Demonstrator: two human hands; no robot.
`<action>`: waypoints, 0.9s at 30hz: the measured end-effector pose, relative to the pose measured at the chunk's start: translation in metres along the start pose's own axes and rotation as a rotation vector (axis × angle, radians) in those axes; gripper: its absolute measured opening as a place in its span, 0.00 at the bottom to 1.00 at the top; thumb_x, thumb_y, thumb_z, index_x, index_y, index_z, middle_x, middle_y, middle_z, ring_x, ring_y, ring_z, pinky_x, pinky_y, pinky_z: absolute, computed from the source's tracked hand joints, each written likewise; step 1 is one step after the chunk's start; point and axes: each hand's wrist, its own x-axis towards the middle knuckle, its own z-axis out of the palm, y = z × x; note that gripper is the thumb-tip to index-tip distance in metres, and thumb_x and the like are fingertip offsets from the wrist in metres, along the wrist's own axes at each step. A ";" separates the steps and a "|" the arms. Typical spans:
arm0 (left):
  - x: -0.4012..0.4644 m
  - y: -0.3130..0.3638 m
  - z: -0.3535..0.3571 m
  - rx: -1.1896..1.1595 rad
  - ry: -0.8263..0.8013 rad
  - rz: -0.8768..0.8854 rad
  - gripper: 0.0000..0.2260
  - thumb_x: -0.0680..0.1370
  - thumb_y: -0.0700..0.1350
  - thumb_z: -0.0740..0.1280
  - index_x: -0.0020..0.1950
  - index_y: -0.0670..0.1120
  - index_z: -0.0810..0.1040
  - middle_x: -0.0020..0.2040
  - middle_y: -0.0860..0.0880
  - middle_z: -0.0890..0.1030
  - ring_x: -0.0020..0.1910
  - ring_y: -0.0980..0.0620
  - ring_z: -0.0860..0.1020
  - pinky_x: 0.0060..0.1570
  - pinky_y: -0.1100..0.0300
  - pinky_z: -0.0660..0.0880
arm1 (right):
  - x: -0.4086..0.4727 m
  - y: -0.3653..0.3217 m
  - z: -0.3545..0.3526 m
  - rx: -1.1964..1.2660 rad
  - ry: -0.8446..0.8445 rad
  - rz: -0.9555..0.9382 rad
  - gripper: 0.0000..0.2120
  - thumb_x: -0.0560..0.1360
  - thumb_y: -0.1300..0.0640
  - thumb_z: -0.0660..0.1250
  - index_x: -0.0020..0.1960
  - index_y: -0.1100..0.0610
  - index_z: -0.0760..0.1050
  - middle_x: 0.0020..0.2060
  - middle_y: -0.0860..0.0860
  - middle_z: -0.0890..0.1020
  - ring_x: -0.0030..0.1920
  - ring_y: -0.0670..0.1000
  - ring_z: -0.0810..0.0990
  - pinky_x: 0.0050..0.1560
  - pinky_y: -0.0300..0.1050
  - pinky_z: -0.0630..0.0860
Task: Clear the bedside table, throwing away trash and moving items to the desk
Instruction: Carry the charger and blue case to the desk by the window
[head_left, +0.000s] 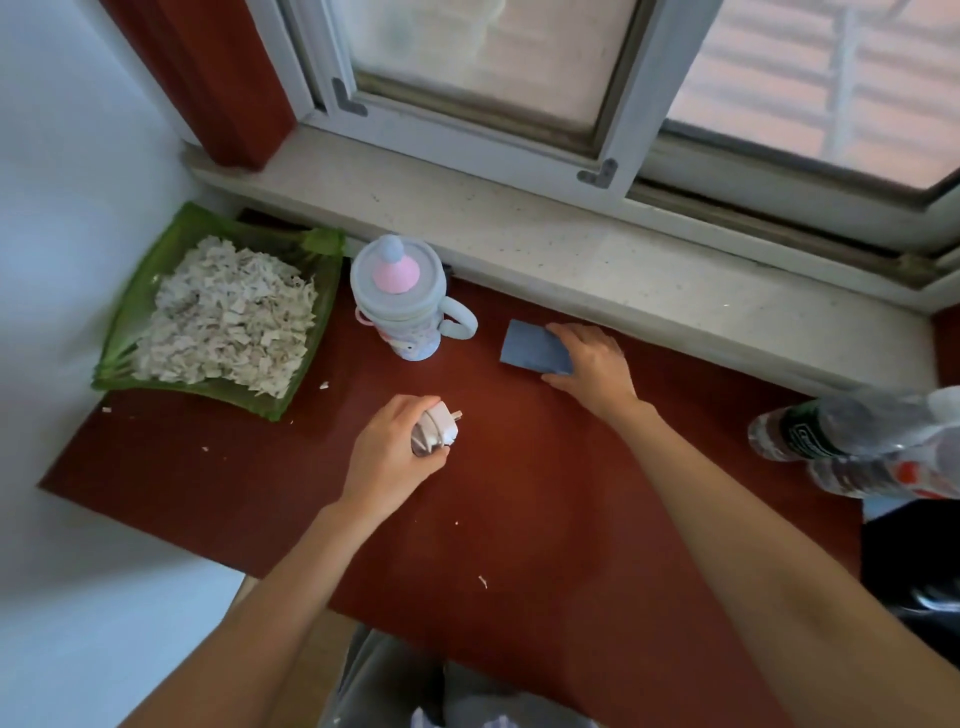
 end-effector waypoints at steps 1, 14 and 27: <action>0.002 0.000 0.001 0.001 0.006 -0.003 0.25 0.65 0.45 0.76 0.61 0.50 0.76 0.54 0.53 0.77 0.51 0.52 0.78 0.47 0.53 0.77 | 0.004 0.000 0.002 0.006 -0.009 -0.001 0.34 0.63 0.54 0.77 0.67 0.56 0.71 0.61 0.56 0.77 0.60 0.60 0.75 0.60 0.55 0.69; 0.015 -0.005 0.008 0.009 -0.021 -0.042 0.25 0.66 0.45 0.76 0.62 0.49 0.76 0.55 0.52 0.77 0.51 0.52 0.78 0.45 0.58 0.76 | 0.017 0.012 0.015 0.003 -0.029 -0.052 0.35 0.67 0.49 0.75 0.70 0.57 0.68 0.64 0.58 0.75 0.63 0.60 0.73 0.65 0.56 0.66; 0.012 -0.003 0.006 0.004 -0.081 -0.006 0.25 0.67 0.45 0.76 0.62 0.50 0.75 0.56 0.53 0.77 0.52 0.53 0.77 0.46 0.60 0.73 | -0.035 0.009 0.024 -0.061 0.176 0.130 0.27 0.76 0.48 0.65 0.70 0.61 0.66 0.68 0.61 0.70 0.68 0.61 0.68 0.68 0.56 0.66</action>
